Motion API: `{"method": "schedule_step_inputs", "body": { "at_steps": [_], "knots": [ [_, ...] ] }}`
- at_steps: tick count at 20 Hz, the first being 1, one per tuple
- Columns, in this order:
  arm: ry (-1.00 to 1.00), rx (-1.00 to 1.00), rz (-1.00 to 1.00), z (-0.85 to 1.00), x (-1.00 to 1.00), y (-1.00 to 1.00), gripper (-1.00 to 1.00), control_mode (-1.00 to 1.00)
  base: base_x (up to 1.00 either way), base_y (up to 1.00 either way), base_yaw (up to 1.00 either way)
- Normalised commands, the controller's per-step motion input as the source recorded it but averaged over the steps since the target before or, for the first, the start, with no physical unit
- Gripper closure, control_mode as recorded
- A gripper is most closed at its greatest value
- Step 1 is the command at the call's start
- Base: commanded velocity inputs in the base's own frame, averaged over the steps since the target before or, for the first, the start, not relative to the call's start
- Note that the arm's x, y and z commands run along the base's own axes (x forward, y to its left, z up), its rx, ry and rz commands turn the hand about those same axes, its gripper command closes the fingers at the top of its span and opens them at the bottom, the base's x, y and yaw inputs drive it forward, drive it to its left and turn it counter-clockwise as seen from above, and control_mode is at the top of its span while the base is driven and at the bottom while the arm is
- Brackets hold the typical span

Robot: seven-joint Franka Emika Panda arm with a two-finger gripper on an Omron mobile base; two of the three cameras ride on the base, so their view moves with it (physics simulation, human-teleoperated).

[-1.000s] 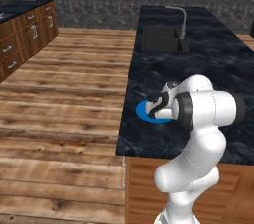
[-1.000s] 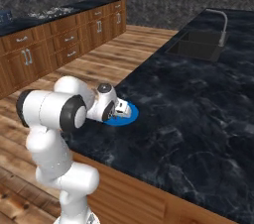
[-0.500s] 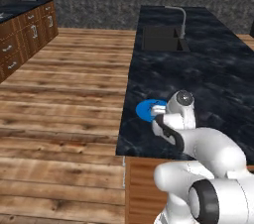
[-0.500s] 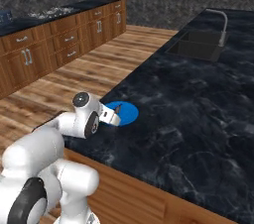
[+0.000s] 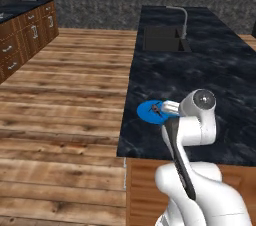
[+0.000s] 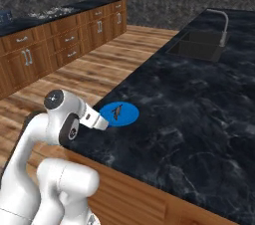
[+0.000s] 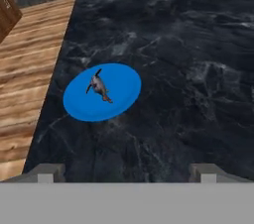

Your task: Take the fish from the oven and place it on the plate on the counter.

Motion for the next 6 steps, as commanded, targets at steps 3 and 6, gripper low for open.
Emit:
{"method": "schedule_step_inputs", "body": {
  "at_steps": [3,6],
  "knots": [
    [0.25,0.21,-0.09,1.0,-0.89,-0.08,-1.0,-1.0,0.0,0.0,0.0],
    [0.28,0.23,-0.02,1.0,-0.83,-0.15,-1.0,-1.0,0.0,0.0,0.0]
  ]
}}
